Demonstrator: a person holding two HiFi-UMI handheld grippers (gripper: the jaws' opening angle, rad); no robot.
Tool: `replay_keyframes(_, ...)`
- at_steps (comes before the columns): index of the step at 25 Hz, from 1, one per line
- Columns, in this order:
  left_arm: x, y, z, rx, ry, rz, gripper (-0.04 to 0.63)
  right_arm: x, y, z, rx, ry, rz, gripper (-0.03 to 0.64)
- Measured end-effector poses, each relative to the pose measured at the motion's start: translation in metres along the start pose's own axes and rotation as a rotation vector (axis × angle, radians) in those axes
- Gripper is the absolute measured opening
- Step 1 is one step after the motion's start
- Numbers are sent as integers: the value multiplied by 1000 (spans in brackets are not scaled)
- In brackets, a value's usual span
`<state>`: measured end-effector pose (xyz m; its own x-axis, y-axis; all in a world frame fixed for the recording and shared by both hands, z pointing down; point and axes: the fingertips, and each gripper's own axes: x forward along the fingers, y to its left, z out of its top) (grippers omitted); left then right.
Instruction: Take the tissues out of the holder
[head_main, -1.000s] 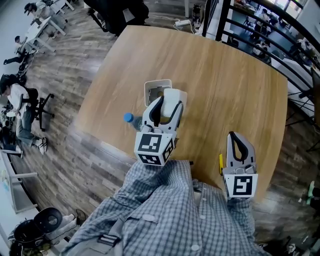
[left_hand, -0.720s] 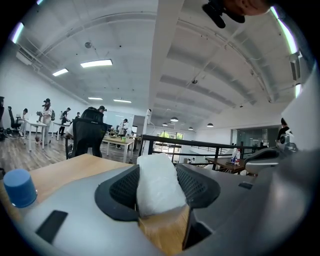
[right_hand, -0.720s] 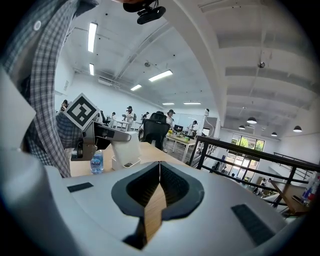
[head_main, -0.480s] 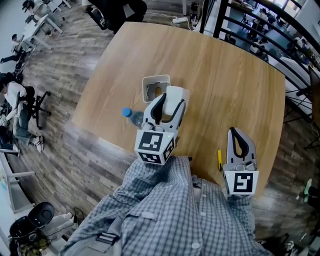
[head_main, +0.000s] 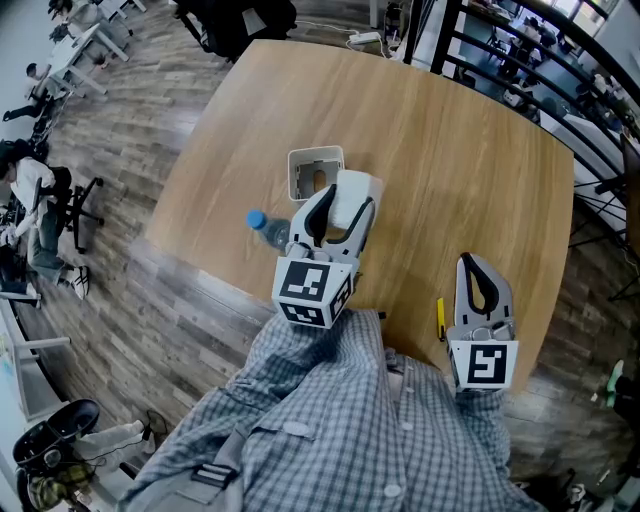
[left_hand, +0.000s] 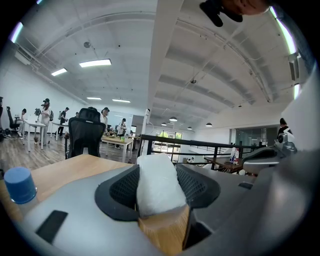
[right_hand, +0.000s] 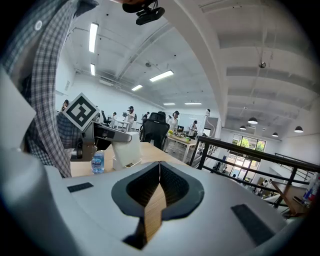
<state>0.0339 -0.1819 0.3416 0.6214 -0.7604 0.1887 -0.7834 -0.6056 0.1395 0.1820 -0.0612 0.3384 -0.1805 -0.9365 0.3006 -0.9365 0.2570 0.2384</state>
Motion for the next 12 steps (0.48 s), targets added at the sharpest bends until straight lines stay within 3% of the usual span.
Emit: replay_keyframes(12, 1, -2, -3, -2, 15, -7, 241, 2, 1, 5, 16, -21, 0, 14)
